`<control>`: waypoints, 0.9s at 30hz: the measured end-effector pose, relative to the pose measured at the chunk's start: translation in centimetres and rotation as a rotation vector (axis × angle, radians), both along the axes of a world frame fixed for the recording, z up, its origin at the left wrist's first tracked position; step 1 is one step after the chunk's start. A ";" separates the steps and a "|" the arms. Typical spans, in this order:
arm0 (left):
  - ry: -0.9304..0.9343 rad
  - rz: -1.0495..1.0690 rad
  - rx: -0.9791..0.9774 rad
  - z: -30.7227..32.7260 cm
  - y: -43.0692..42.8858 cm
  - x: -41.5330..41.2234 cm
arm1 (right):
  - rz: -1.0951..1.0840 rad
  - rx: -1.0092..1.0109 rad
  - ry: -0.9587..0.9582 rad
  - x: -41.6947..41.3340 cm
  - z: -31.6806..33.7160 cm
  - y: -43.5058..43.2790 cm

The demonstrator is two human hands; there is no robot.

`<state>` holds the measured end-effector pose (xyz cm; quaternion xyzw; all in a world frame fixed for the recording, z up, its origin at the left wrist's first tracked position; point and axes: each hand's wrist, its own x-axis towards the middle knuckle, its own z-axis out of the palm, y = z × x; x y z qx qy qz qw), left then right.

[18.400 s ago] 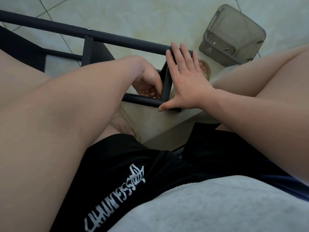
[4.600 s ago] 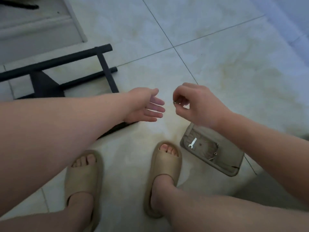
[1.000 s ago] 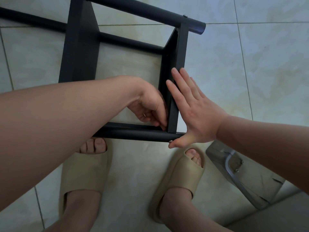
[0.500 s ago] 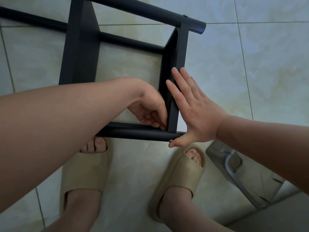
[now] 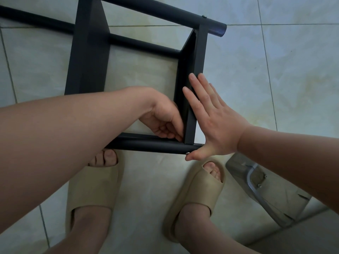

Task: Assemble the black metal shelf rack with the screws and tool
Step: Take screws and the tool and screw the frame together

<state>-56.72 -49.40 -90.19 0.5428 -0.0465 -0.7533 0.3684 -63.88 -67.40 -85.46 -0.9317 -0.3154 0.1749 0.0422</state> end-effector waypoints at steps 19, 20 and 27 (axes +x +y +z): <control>0.064 0.043 -0.010 -0.2 0.0 -0.4 | 0.000 0.001 0.001 0.0 -0.1 -0.1; 0.071 0.042 -0.016 -0.1 0.1 -0.3 | 0.000 0.001 0.002 0.0 -0.1 -0.1; 0.047 0.041 -0.014 -0.1 0.1 -0.3 | 0.002 0.008 -0.003 0.0 -0.1 -0.1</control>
